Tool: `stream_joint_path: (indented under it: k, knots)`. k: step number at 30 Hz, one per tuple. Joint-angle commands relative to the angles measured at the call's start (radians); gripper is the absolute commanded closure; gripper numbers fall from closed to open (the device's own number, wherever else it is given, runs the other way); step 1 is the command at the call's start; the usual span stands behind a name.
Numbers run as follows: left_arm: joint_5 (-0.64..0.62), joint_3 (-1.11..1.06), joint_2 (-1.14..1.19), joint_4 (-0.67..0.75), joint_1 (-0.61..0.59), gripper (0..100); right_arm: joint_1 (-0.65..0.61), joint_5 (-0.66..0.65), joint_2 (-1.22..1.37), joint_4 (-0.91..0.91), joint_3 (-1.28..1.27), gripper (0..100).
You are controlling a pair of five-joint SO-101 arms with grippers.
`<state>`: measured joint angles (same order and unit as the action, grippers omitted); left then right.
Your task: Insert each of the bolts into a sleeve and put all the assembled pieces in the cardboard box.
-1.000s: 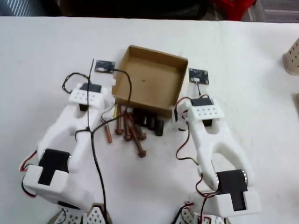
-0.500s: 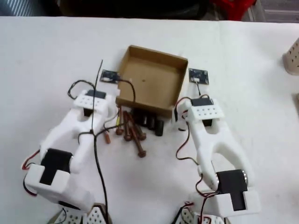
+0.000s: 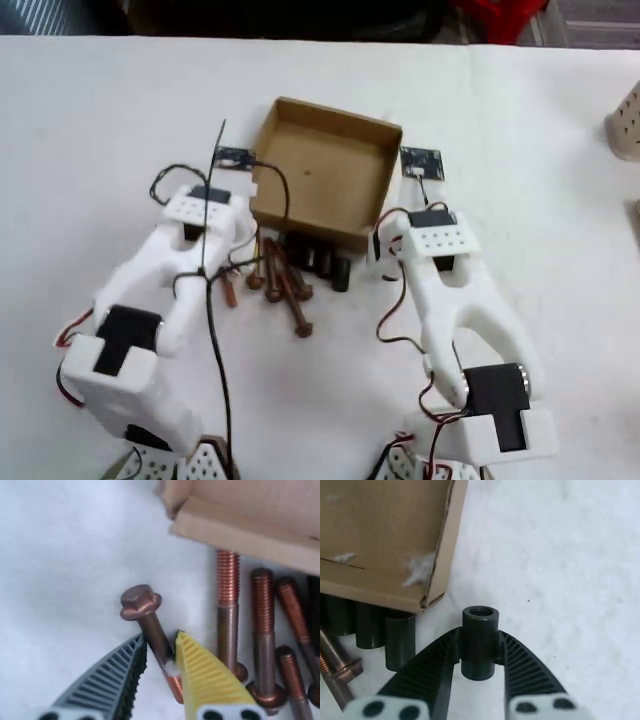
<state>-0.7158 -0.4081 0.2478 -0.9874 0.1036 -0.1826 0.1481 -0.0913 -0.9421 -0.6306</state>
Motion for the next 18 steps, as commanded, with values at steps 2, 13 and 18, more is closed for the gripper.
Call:
stream_joint_path:
  k: [2,13,18]
  knots:
    - [-0.009,0.069,0.028,0.005,-0.071,86,0.001,-0.018,-0.047,0.013,0.006,98.1]
    - [-0.008,0.038,-0.038,0.091,-0.076,86,0.001,-0.018,-0.047,0.01,0.006,98.1]
    - [-0.009,0.046,-0.035,0.12,-0.076,86,0.001,-0.018,-0.047,0.012,0.006,98.1]
